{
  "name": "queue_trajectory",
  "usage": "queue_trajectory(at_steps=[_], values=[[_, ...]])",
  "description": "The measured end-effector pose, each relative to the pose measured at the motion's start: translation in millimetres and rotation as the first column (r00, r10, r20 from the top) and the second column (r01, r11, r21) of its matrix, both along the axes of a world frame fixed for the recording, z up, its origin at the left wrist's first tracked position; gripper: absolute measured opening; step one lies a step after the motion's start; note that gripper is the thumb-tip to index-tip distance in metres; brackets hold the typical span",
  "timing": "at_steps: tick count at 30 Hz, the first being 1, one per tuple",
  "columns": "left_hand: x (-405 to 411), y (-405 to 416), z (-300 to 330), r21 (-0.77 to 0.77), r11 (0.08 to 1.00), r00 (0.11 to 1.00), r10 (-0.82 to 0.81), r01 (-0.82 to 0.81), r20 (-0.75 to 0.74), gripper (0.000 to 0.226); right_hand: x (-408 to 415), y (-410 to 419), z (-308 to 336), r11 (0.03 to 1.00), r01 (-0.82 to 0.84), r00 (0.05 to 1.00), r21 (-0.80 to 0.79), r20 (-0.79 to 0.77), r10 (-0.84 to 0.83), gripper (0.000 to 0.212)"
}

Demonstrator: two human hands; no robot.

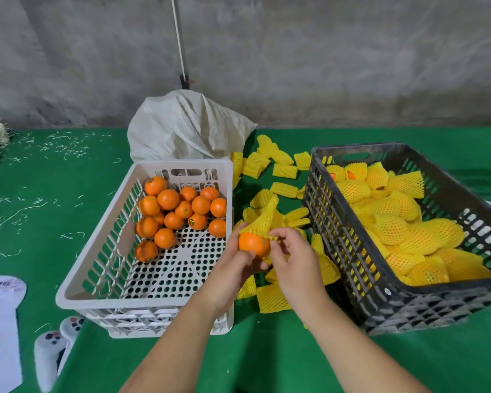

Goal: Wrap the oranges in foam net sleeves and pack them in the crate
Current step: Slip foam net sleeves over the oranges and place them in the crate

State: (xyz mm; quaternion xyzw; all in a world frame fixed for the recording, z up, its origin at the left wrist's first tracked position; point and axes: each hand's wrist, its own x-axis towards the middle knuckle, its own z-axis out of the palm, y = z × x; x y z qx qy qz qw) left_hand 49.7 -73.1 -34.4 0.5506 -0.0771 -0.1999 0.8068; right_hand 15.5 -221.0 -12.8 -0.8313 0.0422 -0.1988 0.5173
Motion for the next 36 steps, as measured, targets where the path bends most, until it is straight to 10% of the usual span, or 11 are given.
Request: queue_trajectory(at_steps=[10,16,27,36], values=[[0,-8,-5,-0.021,0.947,0.945,0.321,-0.32,0.063,0.035,-27,16,12,0.938,-0.068,0.971,-0.34,0.195,0.141,0.022],[-1,1,-4,0.095,0.994,0.992,0.033,-0.045,0.121,0.063,-15,8,12,0.965,-0.015,0.989,-0.262,0.138,0.053,0.036],[-5,-12,3,0.101,0.957,0.956,0.256,-0.272,0.146,0.038,-13,4,43,0.859,-0.138,0.954,-0.493,0.166,0.249,0.019],[-5,-7,-1,0.071,0.948,0.94,0.294,-0.31,0.175,0.053,-17,1,23,0.964,-0.176,0.984,-0.198,-0.056,0.168,0.062]])
